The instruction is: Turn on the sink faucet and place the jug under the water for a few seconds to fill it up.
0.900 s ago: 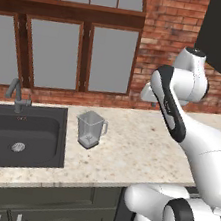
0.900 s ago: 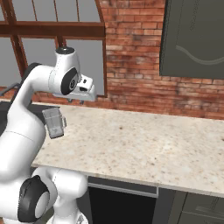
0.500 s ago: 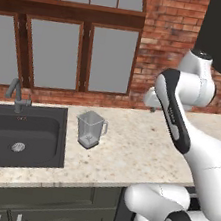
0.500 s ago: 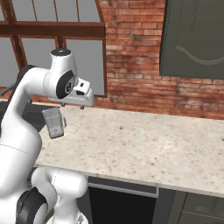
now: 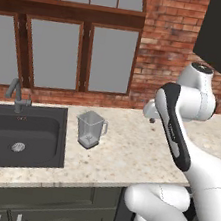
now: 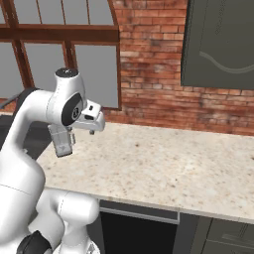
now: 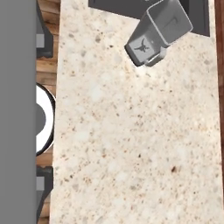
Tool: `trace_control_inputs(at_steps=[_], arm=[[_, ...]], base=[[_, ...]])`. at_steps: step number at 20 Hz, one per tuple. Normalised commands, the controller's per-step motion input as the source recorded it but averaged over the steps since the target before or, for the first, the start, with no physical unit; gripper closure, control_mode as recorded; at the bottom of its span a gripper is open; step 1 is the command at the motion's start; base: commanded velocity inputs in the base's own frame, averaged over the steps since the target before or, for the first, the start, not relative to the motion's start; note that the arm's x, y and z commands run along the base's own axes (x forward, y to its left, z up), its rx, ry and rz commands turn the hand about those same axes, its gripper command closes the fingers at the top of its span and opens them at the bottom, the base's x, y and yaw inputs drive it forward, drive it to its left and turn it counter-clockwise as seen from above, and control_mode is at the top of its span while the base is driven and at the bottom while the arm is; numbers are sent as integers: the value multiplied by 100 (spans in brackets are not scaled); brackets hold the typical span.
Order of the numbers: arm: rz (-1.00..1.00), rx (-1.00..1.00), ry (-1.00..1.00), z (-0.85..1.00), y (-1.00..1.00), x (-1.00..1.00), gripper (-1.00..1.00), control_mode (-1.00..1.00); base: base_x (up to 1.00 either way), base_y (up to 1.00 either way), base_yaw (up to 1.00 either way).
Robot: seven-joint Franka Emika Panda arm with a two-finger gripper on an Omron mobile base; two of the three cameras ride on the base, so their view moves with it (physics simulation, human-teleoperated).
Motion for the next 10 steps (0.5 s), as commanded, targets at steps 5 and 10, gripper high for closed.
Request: trace_control_inputs(at_steps=[5,10], arm=[[0,0,0,-5,0,0,-100,-100],[0,0,0,0,0,0,-100,100]], base=[[0,0,0],[-23,2,2]])
